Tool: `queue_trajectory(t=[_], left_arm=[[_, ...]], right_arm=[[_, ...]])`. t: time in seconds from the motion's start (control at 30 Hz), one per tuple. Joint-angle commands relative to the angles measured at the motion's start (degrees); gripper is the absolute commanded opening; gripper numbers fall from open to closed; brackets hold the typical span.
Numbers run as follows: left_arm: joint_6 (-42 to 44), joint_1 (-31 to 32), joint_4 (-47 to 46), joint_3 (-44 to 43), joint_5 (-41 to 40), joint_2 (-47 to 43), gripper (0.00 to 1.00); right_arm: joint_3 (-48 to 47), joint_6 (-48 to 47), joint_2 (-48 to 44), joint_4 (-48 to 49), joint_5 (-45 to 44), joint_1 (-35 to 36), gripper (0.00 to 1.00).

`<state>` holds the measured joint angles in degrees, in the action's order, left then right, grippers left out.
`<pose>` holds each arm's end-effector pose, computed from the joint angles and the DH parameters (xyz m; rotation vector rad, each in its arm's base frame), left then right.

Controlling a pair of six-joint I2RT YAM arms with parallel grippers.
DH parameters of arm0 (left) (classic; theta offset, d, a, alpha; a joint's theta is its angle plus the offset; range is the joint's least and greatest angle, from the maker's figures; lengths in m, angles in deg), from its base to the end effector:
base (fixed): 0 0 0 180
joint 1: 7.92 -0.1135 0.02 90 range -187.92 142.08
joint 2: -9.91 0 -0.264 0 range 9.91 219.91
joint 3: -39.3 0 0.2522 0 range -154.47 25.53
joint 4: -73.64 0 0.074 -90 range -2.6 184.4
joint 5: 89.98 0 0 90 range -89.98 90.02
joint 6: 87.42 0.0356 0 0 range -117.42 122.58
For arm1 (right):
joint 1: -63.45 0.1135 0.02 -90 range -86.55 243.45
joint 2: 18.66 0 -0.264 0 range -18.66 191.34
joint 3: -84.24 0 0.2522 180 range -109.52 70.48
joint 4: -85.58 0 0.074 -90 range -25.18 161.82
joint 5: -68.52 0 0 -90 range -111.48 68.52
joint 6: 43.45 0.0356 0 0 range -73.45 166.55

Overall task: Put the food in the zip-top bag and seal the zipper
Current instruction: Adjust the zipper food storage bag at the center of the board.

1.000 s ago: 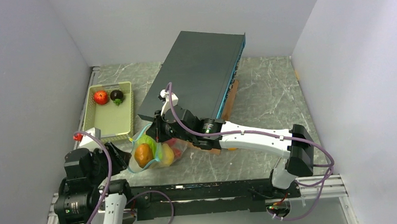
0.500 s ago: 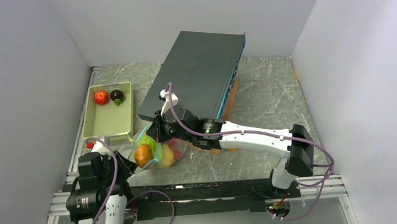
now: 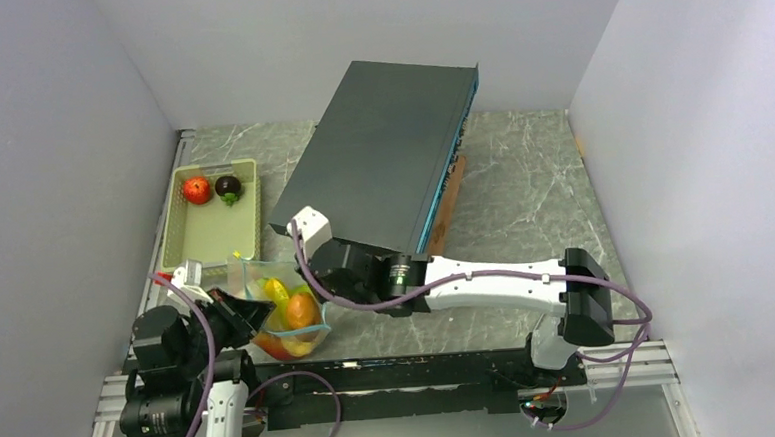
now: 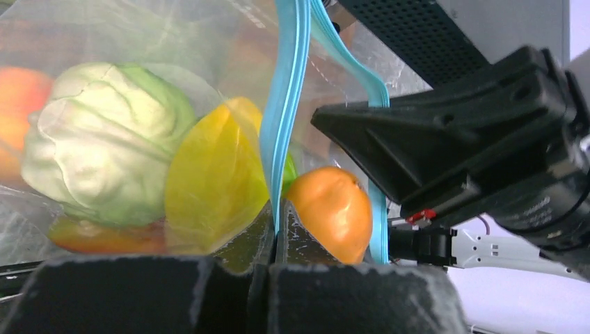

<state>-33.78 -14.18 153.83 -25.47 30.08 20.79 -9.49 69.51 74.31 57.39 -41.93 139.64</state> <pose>0.0053 -0.0174 0.3206 -0.4248 2.0264 -0.8590 0.1031 0.3672 0.3310 -0.7288 1.9640 0.7197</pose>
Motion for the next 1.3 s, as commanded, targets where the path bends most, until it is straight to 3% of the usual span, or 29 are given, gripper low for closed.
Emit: queue_trajectory(t=[0.0, 0.07, 0.17, 0.4, 0.5, 0.67, 0.8, 0.87, 0.97, 1.13, 1.27], left_arm=[[-6.36, 0.13, -1.47, 4.77, -3.64, -3.95, 0.00], [-7.17, 0.11, -1.41, 10.25, -4.97, -5.47, 0.00], [-8.30, 0.11, -3.85, 14.96, 0.29, -5.26, 0.00], [-7.91, 0.15, 0.87, -5.51, -4.78, -0.83, 0.00], [-8.92, 0.11, 2.88, -8.50, -5.00, -0.45, 0.00], [-13.99, 0.11, 1.93, 1.96, -4.44, -7.59, 0.00], [-17.46, 0.12, -0.88, 16.15, -3.37, -16.46, 0.00], [-18.59, 0.11, -2.55, 19.04, -1.94, -18.05, 0.00], [-19.55, 0.12, -5.50, 16.59, -1.27, -17.18, 0.00], [-17.79, 0.11, -2.82, 4.96, -2.92, -10.09, 0.00], [-17.09, 0.11, -1.36, 5.26, -4.95, -10.48, 0.00]], right_arm=[[4.55, -9.70, -2.71, 3.26, -5.66, 1.01, 0.00], [6.53, -10.86, -0.89, 5.08, -6.88, 0.99, 0.00], [2.95, -11.04, 2.14, 0.99, -7.61, 1.04, 0.00], [-5.03, -14.29, -1.72, -6.08, -2.37, 1.34, 0.00], [-8.62, -13.06, -2.53, -10.43, 0.80, 1.40, 0.00], [-4.05, -12.19, -3.28, -6.71, 2.90, 1.40, 0.00], [-2.03, -12.22, 0.60, -3.79, 0.04, 1.34, 0.00], [-3.59, -12.45, 2.38, -4.69, -0.33, 1.32, 0.00], [-6.56, -13.47, 2.88, -6.76, 1.42, 1.44, 0.00], [-7.70, -13.15, -0.58, -7.64, 7.09, 1.42, 0.00], [-4.25, -11.63, -1.62, -5.37, 9.38, 1.45, 0.00]])
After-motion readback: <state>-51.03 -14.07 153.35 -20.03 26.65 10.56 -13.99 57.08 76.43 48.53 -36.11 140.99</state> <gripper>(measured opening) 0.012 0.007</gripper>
